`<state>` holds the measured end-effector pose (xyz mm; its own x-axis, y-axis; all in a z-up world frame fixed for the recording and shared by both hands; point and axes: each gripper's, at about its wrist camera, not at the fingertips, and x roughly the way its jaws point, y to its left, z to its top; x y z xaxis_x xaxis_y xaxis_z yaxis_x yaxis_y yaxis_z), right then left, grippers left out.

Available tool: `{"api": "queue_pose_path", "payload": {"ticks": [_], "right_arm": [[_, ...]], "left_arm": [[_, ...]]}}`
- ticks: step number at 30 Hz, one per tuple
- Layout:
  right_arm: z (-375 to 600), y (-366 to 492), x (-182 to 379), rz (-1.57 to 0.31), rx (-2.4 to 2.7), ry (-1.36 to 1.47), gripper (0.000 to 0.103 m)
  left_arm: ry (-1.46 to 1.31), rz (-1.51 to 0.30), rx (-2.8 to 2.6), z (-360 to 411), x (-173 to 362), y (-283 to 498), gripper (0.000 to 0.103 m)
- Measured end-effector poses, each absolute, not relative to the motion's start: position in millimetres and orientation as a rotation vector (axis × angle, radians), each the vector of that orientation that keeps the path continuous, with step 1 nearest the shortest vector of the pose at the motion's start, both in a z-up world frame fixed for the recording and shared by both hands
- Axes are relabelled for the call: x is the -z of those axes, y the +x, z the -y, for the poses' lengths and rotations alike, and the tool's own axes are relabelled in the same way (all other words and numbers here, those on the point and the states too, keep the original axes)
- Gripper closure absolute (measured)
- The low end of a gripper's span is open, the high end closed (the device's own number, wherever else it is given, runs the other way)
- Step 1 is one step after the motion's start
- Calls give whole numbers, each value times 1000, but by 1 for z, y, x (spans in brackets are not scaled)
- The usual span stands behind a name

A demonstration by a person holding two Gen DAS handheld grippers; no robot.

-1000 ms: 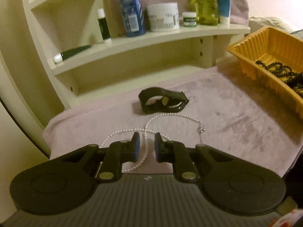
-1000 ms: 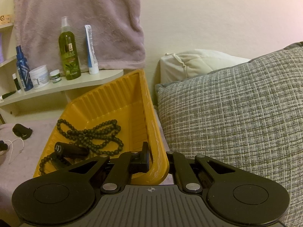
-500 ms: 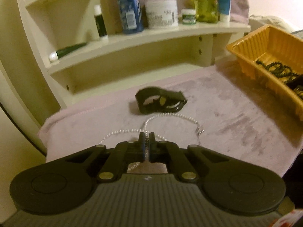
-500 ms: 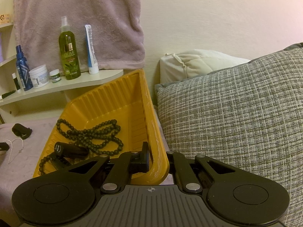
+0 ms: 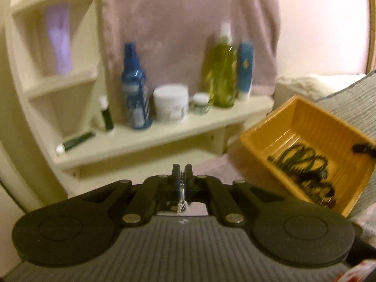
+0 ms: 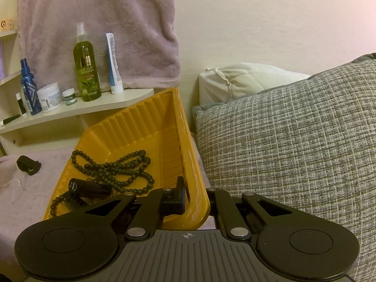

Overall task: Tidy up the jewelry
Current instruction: 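Carry the pearl necklace over the tray and open the left gripper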

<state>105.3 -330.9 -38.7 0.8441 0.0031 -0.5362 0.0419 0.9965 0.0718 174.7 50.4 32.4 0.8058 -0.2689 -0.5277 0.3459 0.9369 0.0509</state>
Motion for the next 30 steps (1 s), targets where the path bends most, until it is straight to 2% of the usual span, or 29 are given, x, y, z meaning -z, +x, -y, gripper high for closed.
{"api": "queue_pose_path", "payload": {"ticks": [12,30], "right_arm": [[330,105,38,-561,19,86,98],[330,105,37,-562,20,90,98]], "left_arm": [[98,-459,456,-16,-87,172,101],[90,-359,675,75,-132,176,101]]}}
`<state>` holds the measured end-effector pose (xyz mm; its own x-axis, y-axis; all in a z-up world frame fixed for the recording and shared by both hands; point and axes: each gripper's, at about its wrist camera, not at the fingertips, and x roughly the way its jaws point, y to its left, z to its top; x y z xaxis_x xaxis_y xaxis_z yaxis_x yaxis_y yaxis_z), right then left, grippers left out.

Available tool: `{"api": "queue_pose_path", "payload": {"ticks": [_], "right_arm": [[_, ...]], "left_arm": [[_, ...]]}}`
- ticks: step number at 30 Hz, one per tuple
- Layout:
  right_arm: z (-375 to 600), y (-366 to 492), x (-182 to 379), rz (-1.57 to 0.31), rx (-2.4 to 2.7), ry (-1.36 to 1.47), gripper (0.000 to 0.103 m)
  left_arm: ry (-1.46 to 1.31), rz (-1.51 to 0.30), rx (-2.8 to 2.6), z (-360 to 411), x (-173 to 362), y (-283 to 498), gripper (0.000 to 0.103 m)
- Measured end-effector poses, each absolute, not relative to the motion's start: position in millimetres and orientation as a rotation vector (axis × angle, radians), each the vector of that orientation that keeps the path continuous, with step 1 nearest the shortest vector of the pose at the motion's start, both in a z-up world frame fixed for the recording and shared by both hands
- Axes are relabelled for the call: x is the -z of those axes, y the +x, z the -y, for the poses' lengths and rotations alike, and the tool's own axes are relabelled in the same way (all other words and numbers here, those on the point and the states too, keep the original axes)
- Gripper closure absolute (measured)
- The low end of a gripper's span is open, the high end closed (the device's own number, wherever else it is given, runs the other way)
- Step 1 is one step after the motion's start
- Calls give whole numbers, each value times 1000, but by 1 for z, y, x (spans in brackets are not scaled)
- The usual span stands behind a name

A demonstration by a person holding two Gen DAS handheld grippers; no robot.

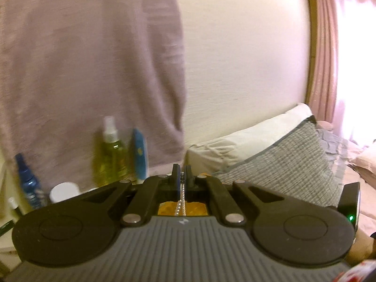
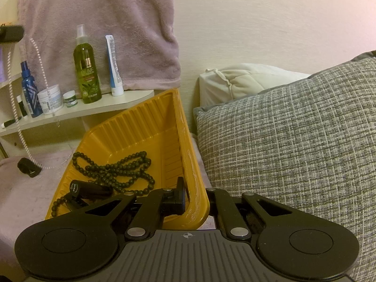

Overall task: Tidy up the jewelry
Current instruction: 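Carry the pearl necklace over the tray and open the left gripper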

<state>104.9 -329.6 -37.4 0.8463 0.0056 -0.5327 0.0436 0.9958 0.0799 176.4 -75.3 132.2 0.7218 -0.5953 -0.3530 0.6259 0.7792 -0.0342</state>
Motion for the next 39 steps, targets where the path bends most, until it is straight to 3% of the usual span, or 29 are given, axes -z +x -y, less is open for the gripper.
{"api": "queue_pose_path", "payload": {"ticks": [13,24,39], "right_arm": [[330,104,37,-561,21,104,97],[330,103,39,-564,24,112,97],[330,105,39,-566,25,110,97]], "left_arm": [[121,-434,760,125,-111,192,101],[154,-561,772,135,-72,209,101],[158,-603,790,150,-59,223,100]]}}
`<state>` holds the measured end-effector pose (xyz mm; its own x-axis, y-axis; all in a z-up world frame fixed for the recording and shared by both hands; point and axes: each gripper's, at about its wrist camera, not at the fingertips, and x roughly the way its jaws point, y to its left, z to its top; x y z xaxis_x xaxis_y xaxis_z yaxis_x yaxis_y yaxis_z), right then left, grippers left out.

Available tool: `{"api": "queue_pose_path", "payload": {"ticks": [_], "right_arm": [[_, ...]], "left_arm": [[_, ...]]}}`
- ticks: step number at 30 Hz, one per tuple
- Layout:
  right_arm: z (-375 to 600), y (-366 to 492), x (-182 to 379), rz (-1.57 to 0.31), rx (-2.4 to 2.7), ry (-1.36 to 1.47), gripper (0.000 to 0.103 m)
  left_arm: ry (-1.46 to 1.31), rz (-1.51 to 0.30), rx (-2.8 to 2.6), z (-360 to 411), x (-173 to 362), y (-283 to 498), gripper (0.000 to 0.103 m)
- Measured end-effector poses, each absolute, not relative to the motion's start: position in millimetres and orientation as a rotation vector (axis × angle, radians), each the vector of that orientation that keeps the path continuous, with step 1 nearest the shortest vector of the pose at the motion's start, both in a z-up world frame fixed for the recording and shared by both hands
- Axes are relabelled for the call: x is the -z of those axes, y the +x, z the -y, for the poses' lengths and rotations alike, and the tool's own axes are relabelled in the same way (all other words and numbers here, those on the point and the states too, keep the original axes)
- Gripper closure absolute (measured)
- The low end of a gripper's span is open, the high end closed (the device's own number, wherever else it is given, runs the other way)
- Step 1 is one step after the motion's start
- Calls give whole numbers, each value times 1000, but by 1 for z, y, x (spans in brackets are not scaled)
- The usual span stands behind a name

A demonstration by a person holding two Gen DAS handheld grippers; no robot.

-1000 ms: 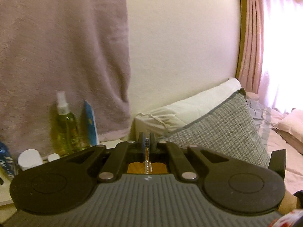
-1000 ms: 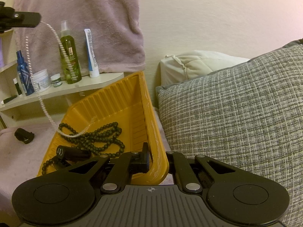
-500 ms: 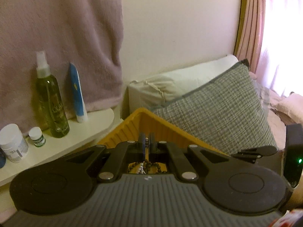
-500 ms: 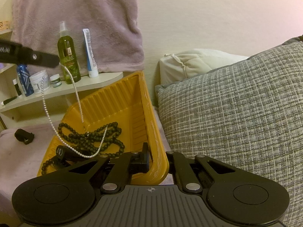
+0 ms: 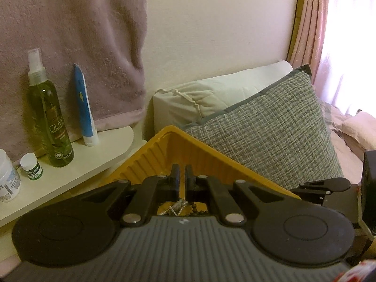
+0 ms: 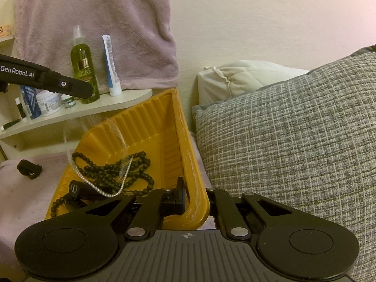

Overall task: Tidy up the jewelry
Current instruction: 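Carry the pearl necklace over the tray and open the left gripper, then move the left gripper to the black watch and grasp it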

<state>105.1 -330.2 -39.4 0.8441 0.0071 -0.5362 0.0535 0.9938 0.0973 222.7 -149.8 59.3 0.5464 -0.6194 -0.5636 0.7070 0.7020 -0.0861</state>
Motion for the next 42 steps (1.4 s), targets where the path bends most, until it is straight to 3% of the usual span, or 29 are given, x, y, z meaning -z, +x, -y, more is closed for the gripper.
{"api": "queue_pose_path", "payload": {"ticks": [8,19,27,33,36,38,39,42], "right_arm": [[332,106,40,-565,24,112,97],[332,106,39,-563,21,104,97],[329,106,39,-563,23,95,97],[328,106,38,-565,21,85,97],[328,108,38,-566,22,82,98],[328,108,38,-567,22,79,98],[328,108,38,-567,22,78,97],[328,108,39,-570,22,77,97]], "left_arm": [[136,-546,718,124,-72,221,91],[58,-512,423,4,-83,225,81],[45,-563,241,-71,-55,216,76],[11,-594,167,-97,-30,203,65],[-11,-611,151,-99,-16,199,57],[-35,-616,140,-98,-6,198,33],[-49,-616,129,-96,-2,197,28],[-71,-616,115,-90,12,197,21]]}}
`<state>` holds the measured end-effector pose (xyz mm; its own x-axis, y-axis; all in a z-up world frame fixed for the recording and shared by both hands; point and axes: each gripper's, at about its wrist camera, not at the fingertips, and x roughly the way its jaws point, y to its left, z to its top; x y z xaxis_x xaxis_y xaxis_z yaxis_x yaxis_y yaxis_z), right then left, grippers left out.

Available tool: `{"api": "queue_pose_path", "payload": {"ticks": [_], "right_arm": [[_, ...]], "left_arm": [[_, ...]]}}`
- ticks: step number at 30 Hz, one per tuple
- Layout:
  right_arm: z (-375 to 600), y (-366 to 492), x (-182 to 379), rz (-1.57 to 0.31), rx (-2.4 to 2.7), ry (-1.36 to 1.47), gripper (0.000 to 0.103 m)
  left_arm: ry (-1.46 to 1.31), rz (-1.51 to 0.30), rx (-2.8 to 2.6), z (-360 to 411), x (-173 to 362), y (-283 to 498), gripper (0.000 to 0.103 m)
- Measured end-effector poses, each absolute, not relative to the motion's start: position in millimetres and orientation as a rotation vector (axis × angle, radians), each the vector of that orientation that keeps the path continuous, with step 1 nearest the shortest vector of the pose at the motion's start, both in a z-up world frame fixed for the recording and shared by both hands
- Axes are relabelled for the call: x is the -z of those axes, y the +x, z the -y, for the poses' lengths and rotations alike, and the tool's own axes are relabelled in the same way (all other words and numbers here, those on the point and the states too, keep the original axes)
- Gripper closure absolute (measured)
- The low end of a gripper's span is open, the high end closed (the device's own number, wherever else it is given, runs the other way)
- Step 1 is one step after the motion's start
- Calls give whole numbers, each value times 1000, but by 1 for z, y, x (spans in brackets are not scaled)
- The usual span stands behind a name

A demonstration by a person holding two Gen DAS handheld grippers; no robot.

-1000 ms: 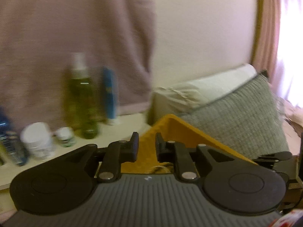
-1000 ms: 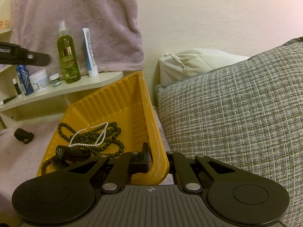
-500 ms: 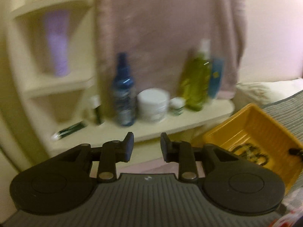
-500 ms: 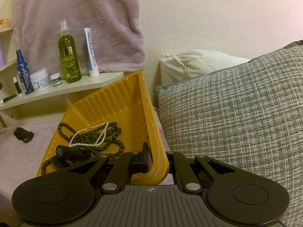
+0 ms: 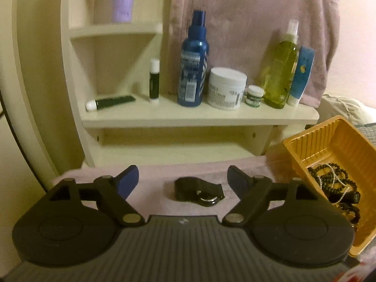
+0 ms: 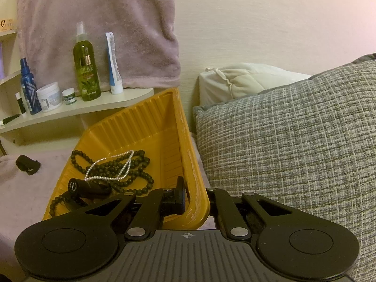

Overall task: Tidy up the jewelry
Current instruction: 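Move the left gripper to the black watch and grasp it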

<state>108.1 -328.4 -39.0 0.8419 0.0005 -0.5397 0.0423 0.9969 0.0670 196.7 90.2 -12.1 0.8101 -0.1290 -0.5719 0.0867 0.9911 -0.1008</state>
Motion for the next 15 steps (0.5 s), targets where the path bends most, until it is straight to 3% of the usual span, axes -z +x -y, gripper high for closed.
{"api": "queue_pose_path", "payload": {"ticks": [8,15], "right_arm": [[331,108,39,-576,22,79,97],[332,108,40,-577,22,78,97]], "left_arm": [[-132,-631,79,-80,42,210,14],[-161,-664,71,-77,60,226,14]]}}
